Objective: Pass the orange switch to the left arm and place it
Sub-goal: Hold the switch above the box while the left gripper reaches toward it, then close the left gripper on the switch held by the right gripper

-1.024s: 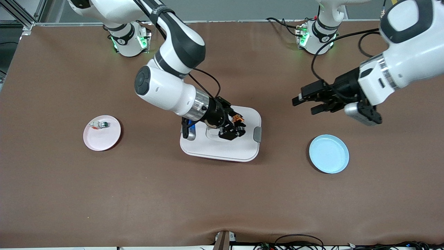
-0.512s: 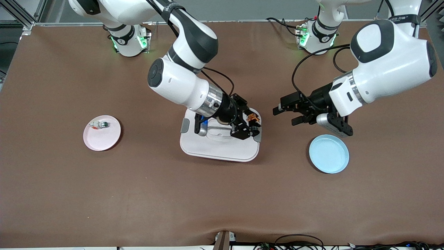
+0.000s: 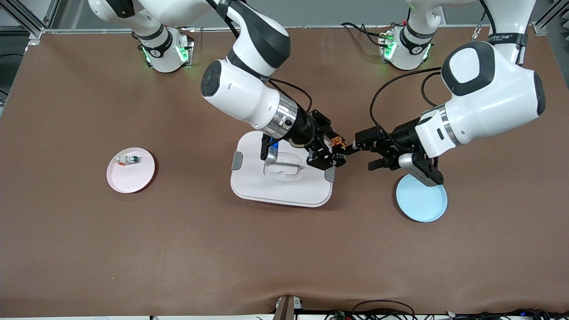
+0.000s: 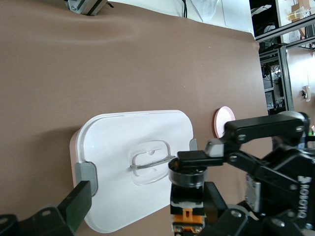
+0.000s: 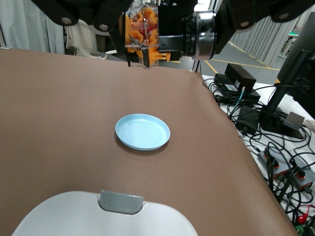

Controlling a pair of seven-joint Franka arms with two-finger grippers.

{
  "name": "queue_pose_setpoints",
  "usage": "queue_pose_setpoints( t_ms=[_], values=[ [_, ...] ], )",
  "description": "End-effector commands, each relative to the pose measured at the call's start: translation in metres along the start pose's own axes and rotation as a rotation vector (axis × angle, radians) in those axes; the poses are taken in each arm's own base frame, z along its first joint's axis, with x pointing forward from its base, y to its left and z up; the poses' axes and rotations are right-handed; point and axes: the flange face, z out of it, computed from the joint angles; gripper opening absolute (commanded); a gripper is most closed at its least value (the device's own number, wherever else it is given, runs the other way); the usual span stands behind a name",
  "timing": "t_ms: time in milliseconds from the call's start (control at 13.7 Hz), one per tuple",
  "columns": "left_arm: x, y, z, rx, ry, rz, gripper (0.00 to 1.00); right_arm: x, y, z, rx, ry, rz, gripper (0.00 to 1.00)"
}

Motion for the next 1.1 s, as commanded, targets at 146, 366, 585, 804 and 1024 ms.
queue_pose_setpoints(
  t_ms=[146,366,585,804,1024],
  values=[
    [-0.001,0.009,0.006,-0.021,0.008,0.023,1.0,-0.003,-0.009,0.005,0.037,-0.029,0.027,0.0],
    [-0.001,0.008,0.003,-0.021,0.008,0.024,1.0,0.001,-0.015,0.01,0.048,-0.033,0.03,0.0],
    [-0.002,0.012,0.006,-0.022,0.004,0.028,1.0,0.0,-0.022,0.004,0.063,-0.042,0.029,0.0],
    [-0.002,0.014,0.01,-0.024,0.001,0.03,1.0,-0.002,-0.027,0.0,0.1,-0.06,0.028,0.0],
    [-0.002,0.014,0.011,-0.022,0.0,0.034,1.0,-0.002,-0.028,-0.001,0.104,-0.062,0.028,0.0]
  ],
)
